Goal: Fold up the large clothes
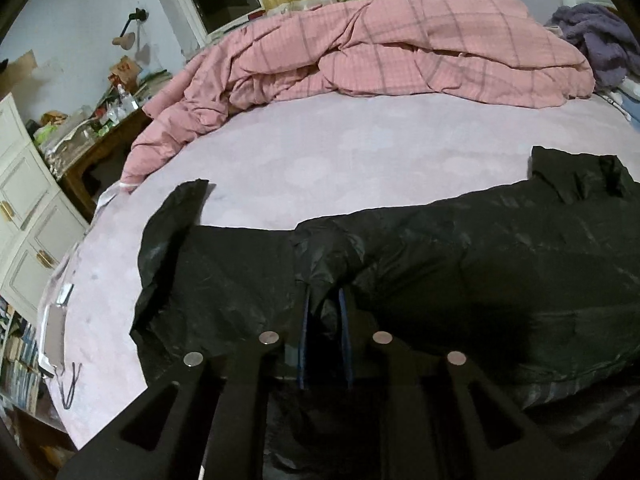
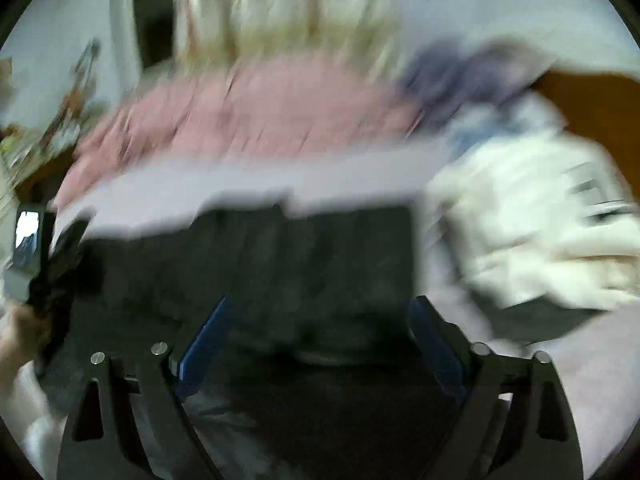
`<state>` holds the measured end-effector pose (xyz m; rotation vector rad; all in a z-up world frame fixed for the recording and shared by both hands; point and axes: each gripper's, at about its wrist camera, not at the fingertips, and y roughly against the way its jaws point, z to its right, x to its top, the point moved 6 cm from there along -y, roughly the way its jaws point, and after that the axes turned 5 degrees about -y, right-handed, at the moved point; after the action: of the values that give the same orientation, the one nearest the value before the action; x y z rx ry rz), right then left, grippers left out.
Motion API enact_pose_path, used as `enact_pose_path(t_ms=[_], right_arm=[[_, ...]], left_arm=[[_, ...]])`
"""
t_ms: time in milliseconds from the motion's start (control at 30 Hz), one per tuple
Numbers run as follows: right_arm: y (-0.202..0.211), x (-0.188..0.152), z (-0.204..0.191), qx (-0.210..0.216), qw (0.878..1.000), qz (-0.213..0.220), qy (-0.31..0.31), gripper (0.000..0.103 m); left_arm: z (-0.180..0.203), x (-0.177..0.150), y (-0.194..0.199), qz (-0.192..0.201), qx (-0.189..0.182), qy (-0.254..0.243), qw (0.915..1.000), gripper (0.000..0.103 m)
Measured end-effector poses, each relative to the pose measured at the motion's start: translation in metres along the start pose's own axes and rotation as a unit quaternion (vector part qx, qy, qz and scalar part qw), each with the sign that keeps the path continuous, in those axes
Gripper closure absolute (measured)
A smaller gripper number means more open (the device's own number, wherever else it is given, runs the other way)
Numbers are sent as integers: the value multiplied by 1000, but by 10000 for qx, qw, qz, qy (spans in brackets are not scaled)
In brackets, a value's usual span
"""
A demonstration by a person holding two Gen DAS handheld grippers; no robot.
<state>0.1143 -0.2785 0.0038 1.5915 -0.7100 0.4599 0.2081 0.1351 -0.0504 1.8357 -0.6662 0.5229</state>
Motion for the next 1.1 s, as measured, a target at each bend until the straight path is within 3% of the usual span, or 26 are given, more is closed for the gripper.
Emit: enact_pose_path(t_ms=[67,167,233,367,567,633,667,700,767,867,1033,1100], right_arm=[[-45,6,8,-419,9972,-613,11,20],[-99,-2,19,-612,9867,-1508,38,26],[-116,-1,32,-570,9843,-1644,-291,26],[-120,4,44,-547,9854,-1481,-629,25],[-124,5,48,-631,9884,-1097,-843,24],[-120,2,45,-661,9893,-1047,-769,24],[-117,1,44,-666,9897,-1030,-738,24],[-113,1,43,-667,9903,-989,-712,24],[-95,0,44,-562,9928,-762,-732,24],[-62,3,43,-347,9939,-258,-1019,24],[-14,21,9,-261,9977,545,-306,24],[0,25,-6,-162,9967,786,-100,24]], left_arm=[[2,0,0,-2,-12,-52,10000,88],[6,1,-2,-62,-8,-183,9998,88],[9,1,-7,-175,-60,-226,9996,87],[17,-6,-29,-894,-97,-320,9954,84],[24,-8,-31,-759,-38,-411,9963,83],[22,-9,-27,-659,-118,-327,9972,83],[20,-9,-24,-589,-222,-245,9977,76],[18,-8,-19,-501,-373,-150,9979,58],[6,-3,-6,-187,-402,67,9990,37],[-17,3,14,234,-285,321,9988,36],[-64,-2,55,767,109,600,9952,27],[-81,-17,84,1113,218,974,9888,21]])
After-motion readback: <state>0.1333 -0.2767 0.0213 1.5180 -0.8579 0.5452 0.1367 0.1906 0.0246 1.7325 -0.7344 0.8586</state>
